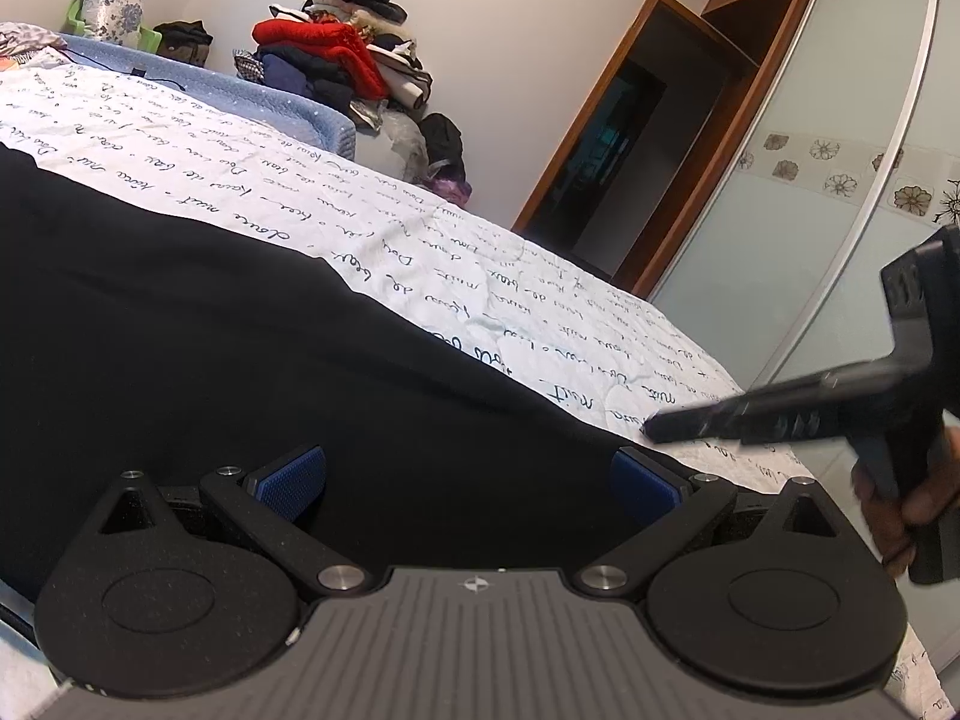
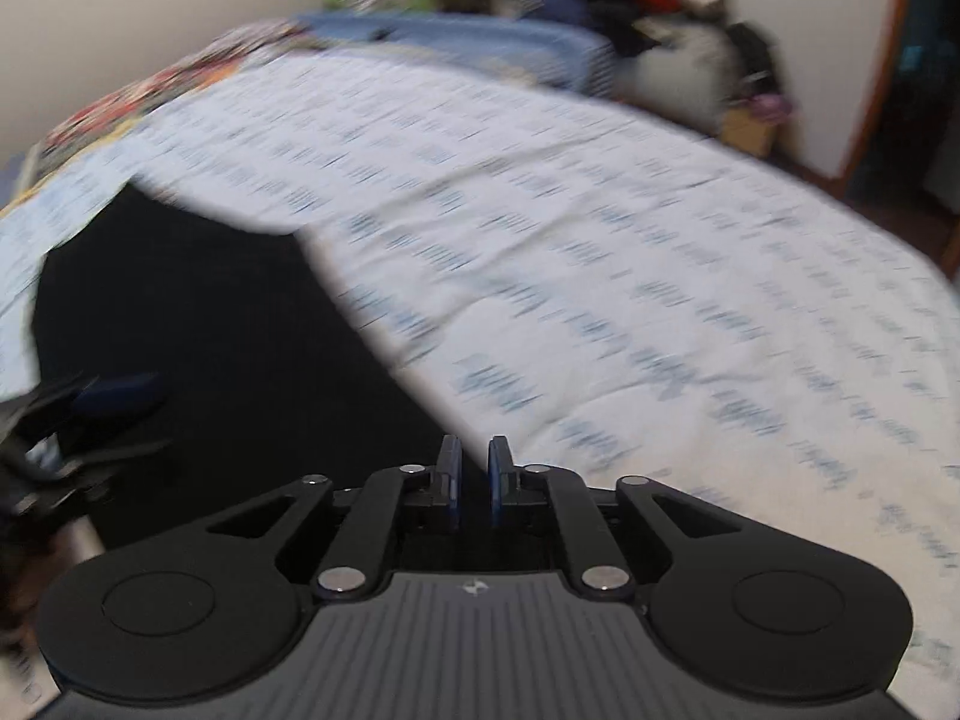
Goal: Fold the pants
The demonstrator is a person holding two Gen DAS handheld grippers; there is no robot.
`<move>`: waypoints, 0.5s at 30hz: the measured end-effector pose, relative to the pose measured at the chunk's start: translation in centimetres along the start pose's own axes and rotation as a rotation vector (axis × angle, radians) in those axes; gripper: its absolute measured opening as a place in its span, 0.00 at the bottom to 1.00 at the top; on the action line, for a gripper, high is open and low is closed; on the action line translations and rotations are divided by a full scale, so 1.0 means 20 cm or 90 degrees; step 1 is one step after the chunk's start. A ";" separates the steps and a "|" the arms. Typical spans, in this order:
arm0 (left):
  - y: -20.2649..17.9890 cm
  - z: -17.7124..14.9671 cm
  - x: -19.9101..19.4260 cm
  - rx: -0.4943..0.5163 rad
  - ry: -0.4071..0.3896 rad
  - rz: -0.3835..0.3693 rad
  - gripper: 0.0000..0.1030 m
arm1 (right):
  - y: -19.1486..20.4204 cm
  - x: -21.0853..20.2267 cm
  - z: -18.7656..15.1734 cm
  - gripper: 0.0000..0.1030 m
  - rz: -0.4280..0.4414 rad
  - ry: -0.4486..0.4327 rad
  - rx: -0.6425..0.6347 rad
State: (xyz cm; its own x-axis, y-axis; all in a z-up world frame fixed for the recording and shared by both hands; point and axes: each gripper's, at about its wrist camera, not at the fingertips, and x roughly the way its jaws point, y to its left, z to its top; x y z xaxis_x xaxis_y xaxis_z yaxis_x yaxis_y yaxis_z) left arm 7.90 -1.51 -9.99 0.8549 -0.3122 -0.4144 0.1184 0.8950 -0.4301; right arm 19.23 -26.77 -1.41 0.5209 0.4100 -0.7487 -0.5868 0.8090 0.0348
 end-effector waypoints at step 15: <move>-0.03 0.03 -0.05 0.026 0.012 0.039 0.99 | 0.03 0.18 0.22 0.16 0.101 0.000 0.127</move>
State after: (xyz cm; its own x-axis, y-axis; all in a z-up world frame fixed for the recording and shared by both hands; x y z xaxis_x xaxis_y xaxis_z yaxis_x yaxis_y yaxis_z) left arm 7.22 -1.59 -8.82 0.8515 -0.2622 -0.4542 0.0875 0.9249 -0.3699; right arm 23.59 -23.00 -1.10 0.4318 0.5383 -0.7238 -0.5267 0.8019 0.2821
